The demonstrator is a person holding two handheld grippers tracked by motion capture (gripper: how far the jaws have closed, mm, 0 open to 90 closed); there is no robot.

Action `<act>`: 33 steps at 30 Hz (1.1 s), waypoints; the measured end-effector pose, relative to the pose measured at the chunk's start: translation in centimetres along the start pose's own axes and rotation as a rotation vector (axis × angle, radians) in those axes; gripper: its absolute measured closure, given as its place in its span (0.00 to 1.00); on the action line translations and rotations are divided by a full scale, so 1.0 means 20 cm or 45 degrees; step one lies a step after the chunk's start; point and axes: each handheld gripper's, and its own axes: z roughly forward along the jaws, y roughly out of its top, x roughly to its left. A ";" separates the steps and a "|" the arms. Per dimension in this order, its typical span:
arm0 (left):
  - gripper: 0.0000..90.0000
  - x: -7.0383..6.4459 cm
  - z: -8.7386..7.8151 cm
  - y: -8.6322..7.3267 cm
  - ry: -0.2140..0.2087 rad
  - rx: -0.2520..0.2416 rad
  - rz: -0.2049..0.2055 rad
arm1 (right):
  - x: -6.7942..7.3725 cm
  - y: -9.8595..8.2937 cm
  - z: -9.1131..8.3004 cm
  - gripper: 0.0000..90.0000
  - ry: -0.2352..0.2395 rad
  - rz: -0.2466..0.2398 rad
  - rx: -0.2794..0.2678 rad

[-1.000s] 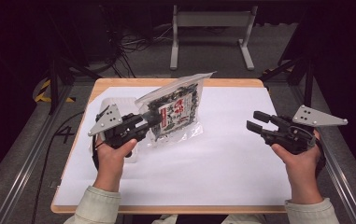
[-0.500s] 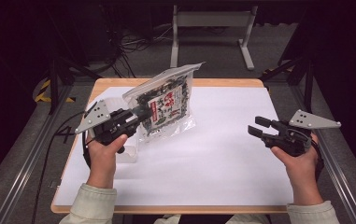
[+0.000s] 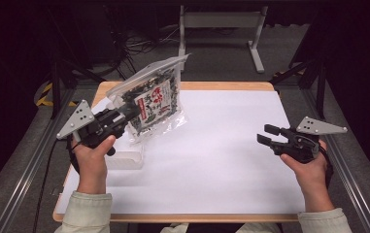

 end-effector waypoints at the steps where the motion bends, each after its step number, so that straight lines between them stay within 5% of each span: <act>1: 0.83 0.01 -0.01 0.00 0.013 -0.002 0.008 | 0.00 0.00 0.00 0.56 0.001 0.001 0.001; 33: 0.83 0.17 -0.20 -0.03 0.254 0.030 0.064 | -0.02 -0.01 0.03 0.56 0.022 0.016 0.009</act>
